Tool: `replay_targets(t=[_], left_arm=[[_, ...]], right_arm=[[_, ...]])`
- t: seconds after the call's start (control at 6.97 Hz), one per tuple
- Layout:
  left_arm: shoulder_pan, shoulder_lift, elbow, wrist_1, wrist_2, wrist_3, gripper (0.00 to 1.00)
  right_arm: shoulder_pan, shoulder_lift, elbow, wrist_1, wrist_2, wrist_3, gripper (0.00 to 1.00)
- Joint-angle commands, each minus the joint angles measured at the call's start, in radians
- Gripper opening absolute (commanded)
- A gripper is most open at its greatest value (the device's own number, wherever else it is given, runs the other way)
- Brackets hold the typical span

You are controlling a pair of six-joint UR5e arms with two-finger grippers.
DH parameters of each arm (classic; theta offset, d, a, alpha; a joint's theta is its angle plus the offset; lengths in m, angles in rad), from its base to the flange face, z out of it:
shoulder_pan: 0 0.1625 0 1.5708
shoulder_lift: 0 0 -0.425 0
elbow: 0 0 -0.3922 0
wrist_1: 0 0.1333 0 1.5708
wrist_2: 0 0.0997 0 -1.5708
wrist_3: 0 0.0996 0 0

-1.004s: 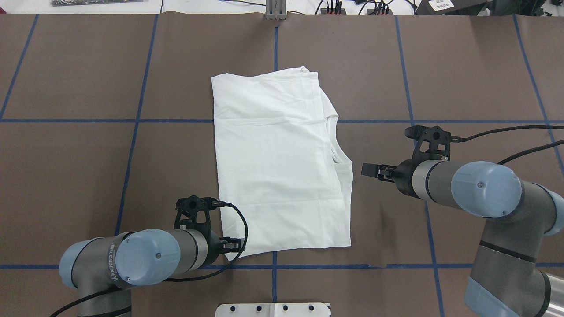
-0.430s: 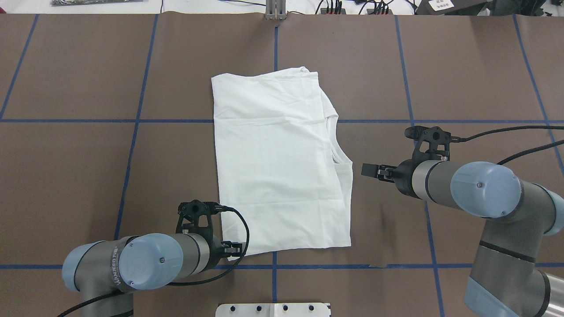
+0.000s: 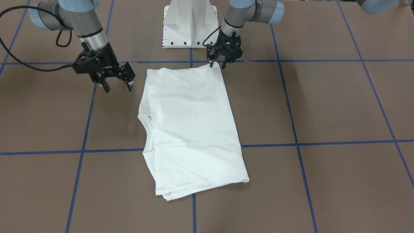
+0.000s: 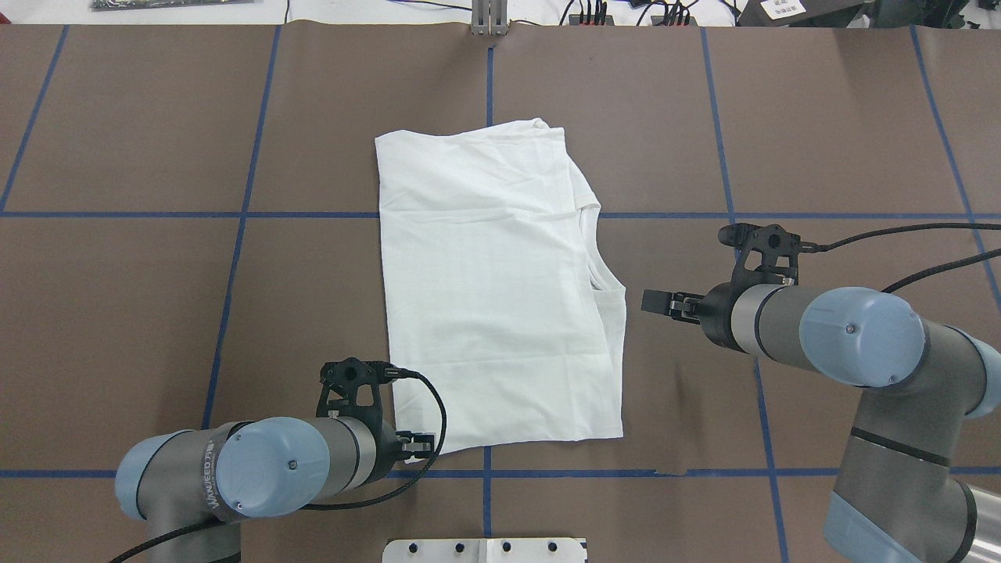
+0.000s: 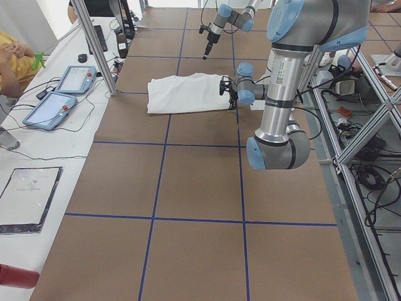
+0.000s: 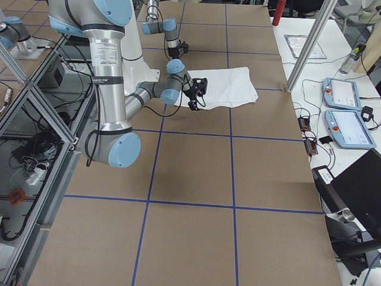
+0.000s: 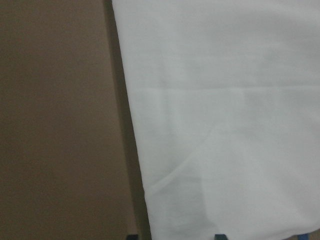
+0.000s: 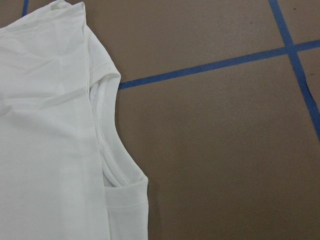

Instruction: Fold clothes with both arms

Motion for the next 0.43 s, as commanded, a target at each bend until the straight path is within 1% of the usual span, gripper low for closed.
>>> replay_targets(t=[0.0,0.14,0.29], left_arm=[[0.005,-0.003,0.005,-0.001,0.000,0.000,0.55],[0.005,-0.012,0.013,-0.001,0.000,0.000,0.48],[0.005,-0.013,0.013,-0.001,0.000,-0.002,0.32]], right_arm=[[-0.001,0.000,0.000,0.000,0.000,0.000,1.00],[-0.001,0.000,-0.002,0.000,0.000,0.000,1.00],[-0.002,0.000,-0.002,0.000,0.000,0.000,1.00]])
